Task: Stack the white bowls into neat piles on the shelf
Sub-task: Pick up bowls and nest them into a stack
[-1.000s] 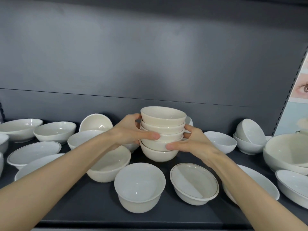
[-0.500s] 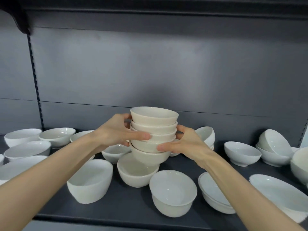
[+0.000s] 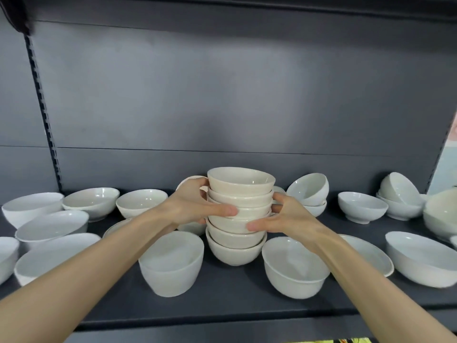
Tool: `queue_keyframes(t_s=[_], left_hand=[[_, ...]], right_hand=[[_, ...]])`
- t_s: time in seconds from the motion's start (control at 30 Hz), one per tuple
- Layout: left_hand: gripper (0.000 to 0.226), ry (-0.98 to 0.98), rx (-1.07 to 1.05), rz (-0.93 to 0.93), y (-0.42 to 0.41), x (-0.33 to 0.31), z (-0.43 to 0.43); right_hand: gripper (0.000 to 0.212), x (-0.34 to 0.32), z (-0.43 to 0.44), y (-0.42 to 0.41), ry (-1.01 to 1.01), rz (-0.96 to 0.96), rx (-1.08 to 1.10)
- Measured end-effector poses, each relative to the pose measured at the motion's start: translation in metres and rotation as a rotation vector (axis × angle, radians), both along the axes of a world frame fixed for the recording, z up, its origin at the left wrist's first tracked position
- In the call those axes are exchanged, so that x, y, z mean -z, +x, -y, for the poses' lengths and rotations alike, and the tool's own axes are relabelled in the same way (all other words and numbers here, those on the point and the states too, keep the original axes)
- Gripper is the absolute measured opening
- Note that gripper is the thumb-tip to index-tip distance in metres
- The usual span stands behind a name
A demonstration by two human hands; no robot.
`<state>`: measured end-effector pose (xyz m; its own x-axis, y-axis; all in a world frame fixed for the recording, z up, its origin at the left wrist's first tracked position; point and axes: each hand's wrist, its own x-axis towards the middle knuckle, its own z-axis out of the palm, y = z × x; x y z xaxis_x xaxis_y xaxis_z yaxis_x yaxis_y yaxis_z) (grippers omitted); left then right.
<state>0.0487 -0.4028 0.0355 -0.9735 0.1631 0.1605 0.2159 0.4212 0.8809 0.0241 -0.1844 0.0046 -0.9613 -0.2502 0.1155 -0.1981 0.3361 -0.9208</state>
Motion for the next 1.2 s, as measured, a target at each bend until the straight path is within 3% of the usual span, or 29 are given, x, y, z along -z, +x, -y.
queue_keyframes(t_s=[0.3, 0.47, 0.57, 0.8, 0.93, 1.1, 1.13, 1.2], left_hand=[[0.050, 0.079, 0.056, 0.040, -0.009, 0.010, 0.000], [0.068, 0.038, 0.041, 0.031, -0.009, 0.014, 0.003], [0.083, -0.021, 0.021, 0.019, -0.010, 0.018, 0.005], [0.080, -0.160, 0.045, 0.007, -0.007, 0.022, 0.005], [0.071, -0.178, 0.087, 0.052, -0.005, 0.024, 0.003], [0.091, -0.183, 0.129, 0.100, -0.011, 0.026, 0.007], [0.089, -0.179, 0.134, 0.101, -0.013, 0.027, 0.008], [0.061, -0.142, 0.162, 0.076, -0.013, 0.027, 0.007]], right_hand=[[0.071, 0.005, -0.002, -0.005, 0.047, 0.002, -0.019], [0.088, 0.009, -0.003, -0.007, 0.084, -0.012, -0.025], [0.088, 0.011, -0.005, -0.008, 0.102, -0.017, -0.041], [0.092, 0.013, -0.007, -0.011, 0.185, -0.012, -0.083], [0.081, 0.014, -0.005, -0.008, 0.197, 0.003, -0.114], [0.086, 0.014, -0.004, -0.013, 0.193, 0.016, -0.150], [0.090, 0.016, -0.005, -0.015, 0.191, 0.022, -0.147], [0.087, 0.017, -0.005, -0.015, 0.180, 0.018, -0.136]])
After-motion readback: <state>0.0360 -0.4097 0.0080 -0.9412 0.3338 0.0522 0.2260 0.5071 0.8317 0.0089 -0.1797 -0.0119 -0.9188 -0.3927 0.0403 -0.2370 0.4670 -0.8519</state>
